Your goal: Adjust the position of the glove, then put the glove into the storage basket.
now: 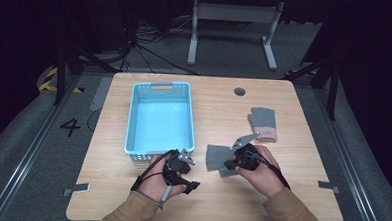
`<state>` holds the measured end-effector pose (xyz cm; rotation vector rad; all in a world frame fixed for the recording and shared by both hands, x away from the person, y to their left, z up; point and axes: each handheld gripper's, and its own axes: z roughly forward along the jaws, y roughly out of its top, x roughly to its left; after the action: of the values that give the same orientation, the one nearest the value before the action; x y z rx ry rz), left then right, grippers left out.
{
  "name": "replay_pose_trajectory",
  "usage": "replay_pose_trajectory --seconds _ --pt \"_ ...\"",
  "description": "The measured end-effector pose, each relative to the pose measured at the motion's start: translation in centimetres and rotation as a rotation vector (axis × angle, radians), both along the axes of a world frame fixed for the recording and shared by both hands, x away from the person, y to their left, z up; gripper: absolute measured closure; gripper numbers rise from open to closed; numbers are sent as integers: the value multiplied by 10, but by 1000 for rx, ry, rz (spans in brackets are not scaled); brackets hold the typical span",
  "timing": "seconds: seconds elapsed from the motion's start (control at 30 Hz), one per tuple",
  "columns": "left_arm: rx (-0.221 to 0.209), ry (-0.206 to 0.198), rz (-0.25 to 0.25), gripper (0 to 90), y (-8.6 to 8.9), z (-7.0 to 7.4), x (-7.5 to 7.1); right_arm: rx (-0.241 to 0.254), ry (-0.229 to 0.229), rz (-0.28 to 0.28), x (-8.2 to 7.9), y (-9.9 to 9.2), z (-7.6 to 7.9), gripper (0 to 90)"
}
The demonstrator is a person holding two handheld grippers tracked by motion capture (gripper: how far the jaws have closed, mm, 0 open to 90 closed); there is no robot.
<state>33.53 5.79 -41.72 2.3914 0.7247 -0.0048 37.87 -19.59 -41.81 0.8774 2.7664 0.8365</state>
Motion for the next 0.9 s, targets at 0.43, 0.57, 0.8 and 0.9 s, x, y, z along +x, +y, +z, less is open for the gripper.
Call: replay_pose_trajectory --seconds 0.43,0.57,0.8,0.9 --pt "-2 -3 0 404 1 1 0 64 -49 -54 3 -14 12 756" --pt "-3 0 7 403 2 1 -1 82 -62 -80 4 -18 16 713" --pt "3 -2 12 398 6 1 -2 102 -82 -136 17 -25 21 650" --pt "2 0 26 397 9 1 -3 86 -96 -148 27 -30 23 718"
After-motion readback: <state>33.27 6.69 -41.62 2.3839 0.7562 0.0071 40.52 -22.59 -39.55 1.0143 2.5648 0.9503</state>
